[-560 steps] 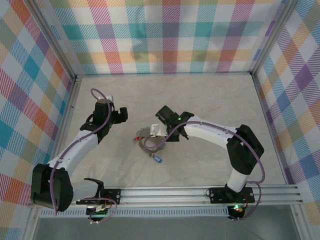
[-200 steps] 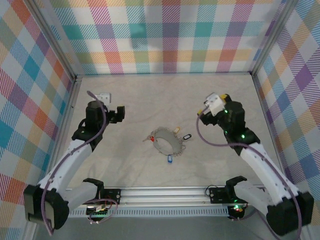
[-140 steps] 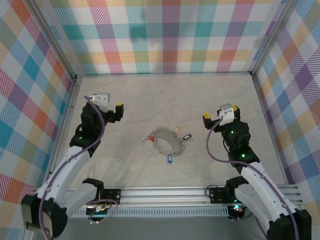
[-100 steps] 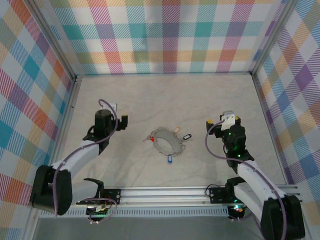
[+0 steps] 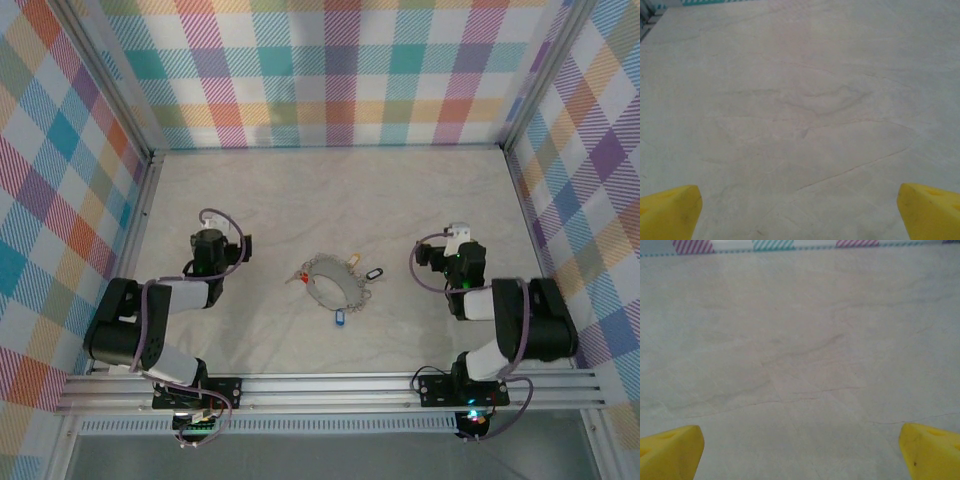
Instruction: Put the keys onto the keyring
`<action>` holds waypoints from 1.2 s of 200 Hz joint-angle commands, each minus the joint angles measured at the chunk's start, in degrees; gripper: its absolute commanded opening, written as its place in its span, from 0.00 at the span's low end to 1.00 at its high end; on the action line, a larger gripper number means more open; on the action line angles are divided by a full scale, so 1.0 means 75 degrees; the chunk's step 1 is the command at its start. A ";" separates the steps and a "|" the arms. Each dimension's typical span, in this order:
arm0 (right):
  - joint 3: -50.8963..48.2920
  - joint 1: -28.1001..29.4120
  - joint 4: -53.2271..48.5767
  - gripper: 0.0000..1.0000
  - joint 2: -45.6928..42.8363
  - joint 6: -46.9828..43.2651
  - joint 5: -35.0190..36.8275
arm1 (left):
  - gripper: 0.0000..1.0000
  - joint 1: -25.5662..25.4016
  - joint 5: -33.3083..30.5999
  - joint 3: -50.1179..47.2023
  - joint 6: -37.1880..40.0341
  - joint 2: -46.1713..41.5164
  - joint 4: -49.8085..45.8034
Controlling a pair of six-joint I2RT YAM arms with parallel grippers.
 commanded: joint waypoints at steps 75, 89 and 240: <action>0.0976 -0.0025 -0.0683 1.00 0.0051 0.0181 -0.0356 | 1.00 0.0450 0.0822 -0.0051 -0.0372 0.0415 0.0885; 0.0977 -0.0029 -0.0698 1.00 0.0040 0.0190 -0.0356 | 1.00 0.0444 0.0822 -0.0043 -0.0369 0.0418 0.0892; 0.1001 -0.0029 -0.0746 1.00 0.0045 0.0192 -0.0362 | 1.00 0.0451 0.0830 -0.0047 -0.0367 0.0413 0.0885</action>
